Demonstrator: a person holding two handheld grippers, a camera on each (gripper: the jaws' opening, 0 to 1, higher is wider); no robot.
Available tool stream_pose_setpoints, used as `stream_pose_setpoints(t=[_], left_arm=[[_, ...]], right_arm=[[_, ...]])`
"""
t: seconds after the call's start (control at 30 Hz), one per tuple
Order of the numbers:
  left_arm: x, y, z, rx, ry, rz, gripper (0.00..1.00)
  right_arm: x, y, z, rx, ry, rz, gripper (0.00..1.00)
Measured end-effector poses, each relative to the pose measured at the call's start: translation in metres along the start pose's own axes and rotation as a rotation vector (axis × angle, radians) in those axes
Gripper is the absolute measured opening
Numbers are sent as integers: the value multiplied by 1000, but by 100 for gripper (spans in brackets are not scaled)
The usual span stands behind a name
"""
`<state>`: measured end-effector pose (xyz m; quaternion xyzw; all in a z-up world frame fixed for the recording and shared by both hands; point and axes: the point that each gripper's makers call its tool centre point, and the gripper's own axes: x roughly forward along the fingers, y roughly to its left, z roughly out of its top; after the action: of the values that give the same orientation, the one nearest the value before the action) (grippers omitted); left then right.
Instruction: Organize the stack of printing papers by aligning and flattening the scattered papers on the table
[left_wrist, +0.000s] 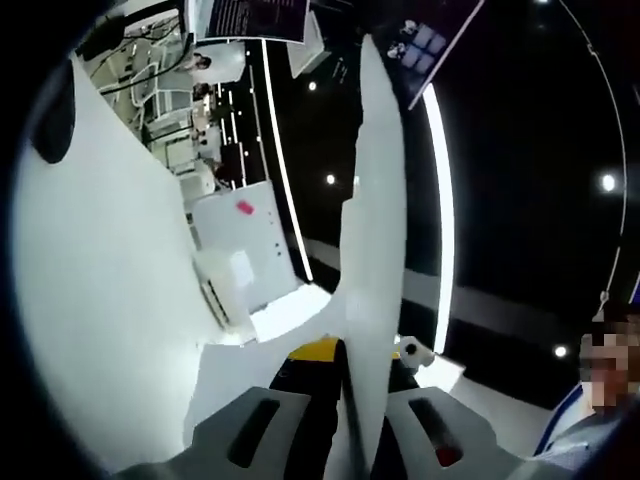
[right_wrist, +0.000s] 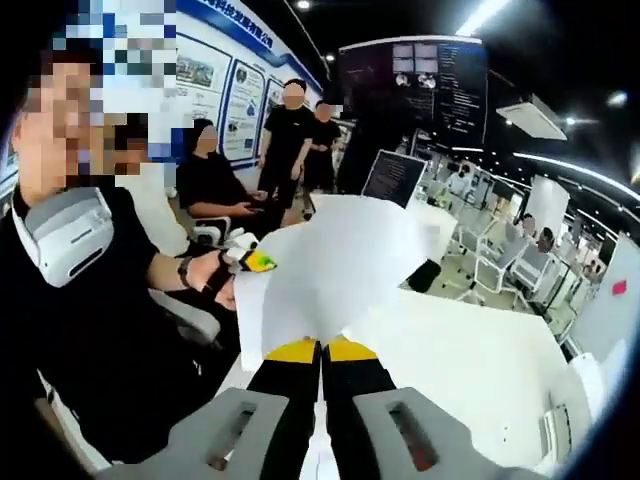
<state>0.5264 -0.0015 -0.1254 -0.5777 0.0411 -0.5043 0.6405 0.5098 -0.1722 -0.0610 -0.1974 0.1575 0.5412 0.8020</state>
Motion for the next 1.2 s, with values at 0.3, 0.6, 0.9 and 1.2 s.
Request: stream_pose_setpoints(t=[0.3,0.6,0.9,1.2], left_arm=[[2,1,-4,21,42,-17,6],[3,7,-9,48,63,-14,7],[6,8,-14,51,97,-19,12],[9,12,-15,42,99,-13,15]], right_arm=[[6,-25,-14,86,-29,30,0],[18,-32,-25,145,-33,60,0],[36,-31,-25,149,-22,71,0],[52,-27,-21,149,-30,106,0]])
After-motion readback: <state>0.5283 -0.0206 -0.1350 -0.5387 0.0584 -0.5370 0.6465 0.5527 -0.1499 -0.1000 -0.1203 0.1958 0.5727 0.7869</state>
